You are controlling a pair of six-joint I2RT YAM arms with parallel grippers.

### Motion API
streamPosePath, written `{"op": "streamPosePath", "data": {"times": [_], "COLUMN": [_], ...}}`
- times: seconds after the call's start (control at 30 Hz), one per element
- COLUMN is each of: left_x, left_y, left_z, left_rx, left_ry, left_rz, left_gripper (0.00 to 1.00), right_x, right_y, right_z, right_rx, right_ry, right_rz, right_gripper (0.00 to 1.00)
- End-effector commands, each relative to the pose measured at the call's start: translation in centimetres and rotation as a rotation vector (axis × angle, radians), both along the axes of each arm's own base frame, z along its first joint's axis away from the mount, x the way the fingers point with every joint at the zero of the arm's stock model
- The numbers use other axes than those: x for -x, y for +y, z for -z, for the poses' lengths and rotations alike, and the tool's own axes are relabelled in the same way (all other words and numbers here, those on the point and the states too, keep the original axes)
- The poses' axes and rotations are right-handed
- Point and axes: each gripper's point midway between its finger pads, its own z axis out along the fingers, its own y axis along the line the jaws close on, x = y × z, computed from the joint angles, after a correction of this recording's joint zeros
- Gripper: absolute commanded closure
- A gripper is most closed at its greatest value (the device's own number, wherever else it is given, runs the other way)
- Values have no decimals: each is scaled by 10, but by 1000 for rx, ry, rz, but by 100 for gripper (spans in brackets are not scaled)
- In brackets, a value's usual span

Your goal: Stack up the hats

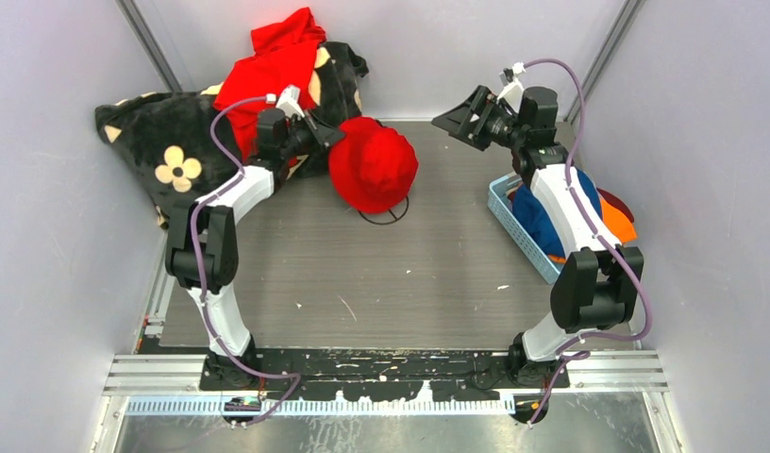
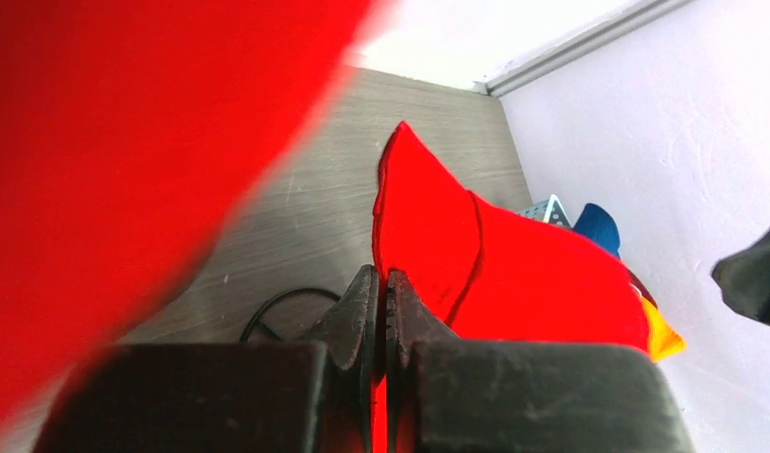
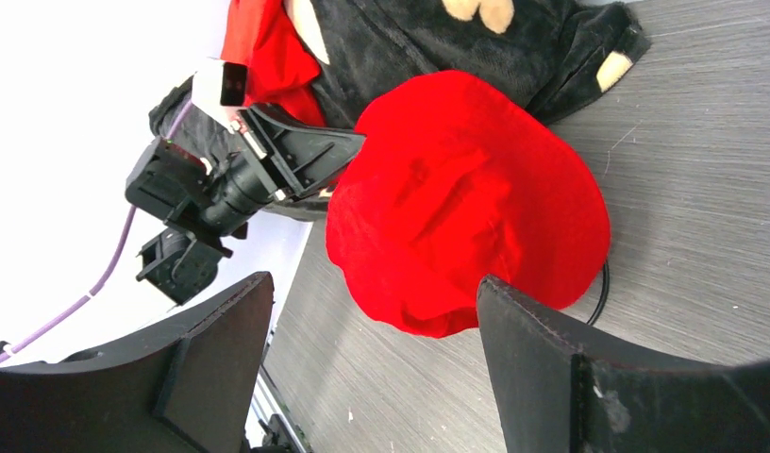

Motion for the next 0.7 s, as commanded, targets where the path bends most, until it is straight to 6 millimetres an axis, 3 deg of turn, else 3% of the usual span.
{"op": "streamPosePath", "data": {"times": [0.0,0.67], "left_x": [-14,18], "left_y": [6,-10], "left_z": [11,75], "left_rx": [60,62], "left_ry": [-2,144], "left_rz": [-56,-3], "left_gripper": [100,100], "right_x": [7,6], "right_y": [-2,-8], "right_z": [-24,-12], "right_rx": [-4,33], "right_ry": [-94,-80], "right_rz": [-9,31], "right_gripper": [17,17]}}
